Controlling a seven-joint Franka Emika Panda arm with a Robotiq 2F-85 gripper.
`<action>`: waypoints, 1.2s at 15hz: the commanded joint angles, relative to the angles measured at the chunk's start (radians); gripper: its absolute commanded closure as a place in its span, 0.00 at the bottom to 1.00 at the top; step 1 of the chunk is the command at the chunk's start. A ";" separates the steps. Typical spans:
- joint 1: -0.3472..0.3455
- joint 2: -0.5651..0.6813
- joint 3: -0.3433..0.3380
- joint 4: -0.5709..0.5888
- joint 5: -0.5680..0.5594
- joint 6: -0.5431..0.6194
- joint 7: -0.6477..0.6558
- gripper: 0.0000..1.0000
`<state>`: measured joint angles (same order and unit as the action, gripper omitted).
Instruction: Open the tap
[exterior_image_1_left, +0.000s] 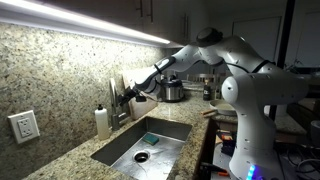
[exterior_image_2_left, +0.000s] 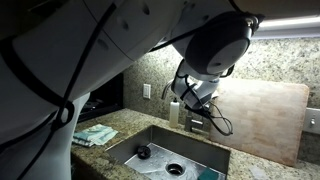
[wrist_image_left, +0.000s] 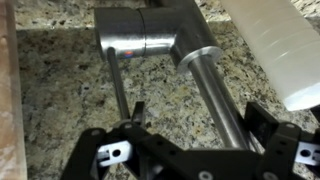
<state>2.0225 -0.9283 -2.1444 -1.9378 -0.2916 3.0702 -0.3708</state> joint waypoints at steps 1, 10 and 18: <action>-0.001 0.013 -0.018 0.020 -0.016 -0.016 0.018 0.00; 0.020 0.066 -0.066 0.010 0.001 0.008 0.070 0.00; 0.026 0.099 -0.079 -0.010 -0.001 -0.003 0.112 0.00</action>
<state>2.0661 -0.8642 -2.1968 -1.9438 -0.2915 3.0705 -0.2811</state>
